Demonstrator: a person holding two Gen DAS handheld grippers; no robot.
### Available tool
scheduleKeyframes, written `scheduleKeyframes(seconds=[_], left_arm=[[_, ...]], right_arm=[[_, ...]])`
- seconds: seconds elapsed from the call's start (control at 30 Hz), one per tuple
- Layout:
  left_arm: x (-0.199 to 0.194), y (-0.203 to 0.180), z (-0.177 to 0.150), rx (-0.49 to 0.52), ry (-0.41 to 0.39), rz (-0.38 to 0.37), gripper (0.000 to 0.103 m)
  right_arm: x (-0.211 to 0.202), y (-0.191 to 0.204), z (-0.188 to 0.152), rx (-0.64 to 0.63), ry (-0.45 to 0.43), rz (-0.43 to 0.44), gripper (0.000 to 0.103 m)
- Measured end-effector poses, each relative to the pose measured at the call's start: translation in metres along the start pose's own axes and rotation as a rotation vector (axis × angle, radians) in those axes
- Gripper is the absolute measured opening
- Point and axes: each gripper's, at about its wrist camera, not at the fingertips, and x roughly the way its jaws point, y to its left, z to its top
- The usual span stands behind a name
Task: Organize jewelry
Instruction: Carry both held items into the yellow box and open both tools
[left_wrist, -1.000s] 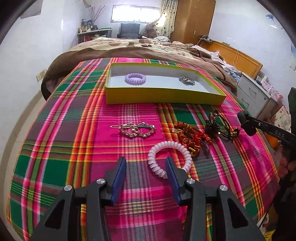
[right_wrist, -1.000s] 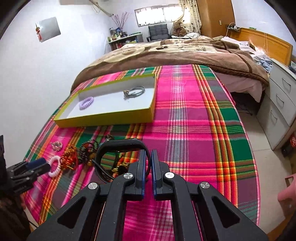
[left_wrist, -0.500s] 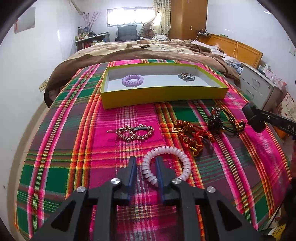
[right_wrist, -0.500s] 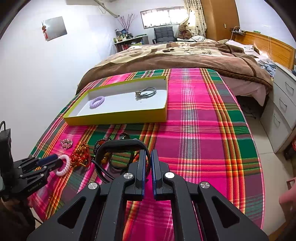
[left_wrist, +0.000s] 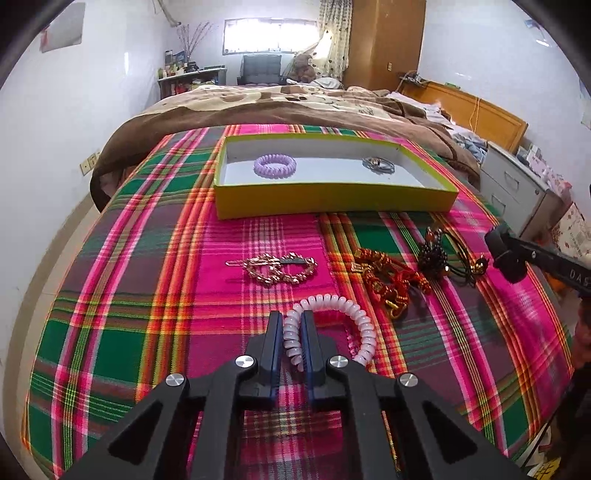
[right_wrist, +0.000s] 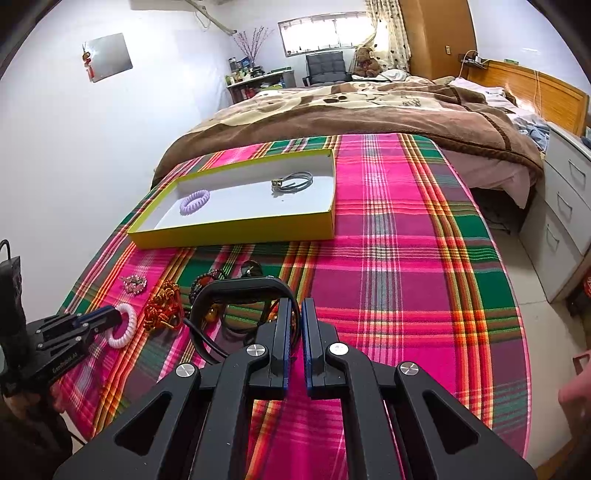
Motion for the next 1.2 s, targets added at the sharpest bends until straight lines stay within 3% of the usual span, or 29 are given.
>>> scheduleKeyframes(seconds=[0.6,0.9,1.2], left_arm=[[-0.022,0.013,0.019,-0.037,-0.061,-0.017,0.009],[-0.023,0.024,0.056,-0.06,-0.095,-0.044,0.01],[0.006,0.036,0.101,-0.082,-0.091,-0.054,0.01]], right_arm=[[-0.007,0.005,0.008,-0.007,-0.02,-0.008,0.005],[0.0,0.008,0.038,-0.003,-0.037,-0.036,0.005],[0.032,0.007,0.075,0.013,-0.021,-0.075,0.005]])
